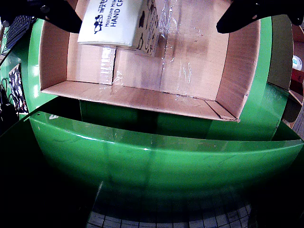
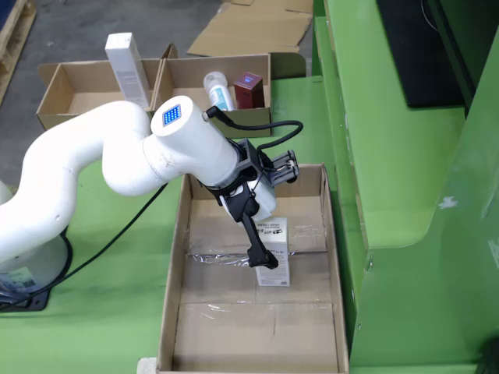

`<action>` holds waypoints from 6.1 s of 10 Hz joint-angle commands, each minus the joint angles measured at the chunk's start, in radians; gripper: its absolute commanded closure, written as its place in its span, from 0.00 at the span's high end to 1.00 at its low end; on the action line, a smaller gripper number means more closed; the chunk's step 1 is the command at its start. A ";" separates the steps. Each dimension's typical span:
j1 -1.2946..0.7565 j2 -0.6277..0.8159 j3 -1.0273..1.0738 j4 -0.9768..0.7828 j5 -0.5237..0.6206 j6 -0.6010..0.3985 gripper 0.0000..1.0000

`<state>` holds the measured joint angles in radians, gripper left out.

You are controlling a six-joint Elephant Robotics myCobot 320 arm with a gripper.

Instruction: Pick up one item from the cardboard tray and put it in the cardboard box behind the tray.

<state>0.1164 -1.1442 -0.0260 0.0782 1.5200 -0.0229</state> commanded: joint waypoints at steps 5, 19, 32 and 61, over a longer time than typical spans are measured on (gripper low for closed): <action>-0.007 0.038 0.026 0.010 0.000 -0.006 1.00; -0.007 0.038 0.026 0.010 0.000 -0.006 0.00; -0.007 0.038 0.026 0.010 0.000 -0.006 0.00; 0.079 0.176 0.026 -0.095 -0.019 0.052 0.00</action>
<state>0.1625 -1.0645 -0.0276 0.0199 1.5216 -0.0075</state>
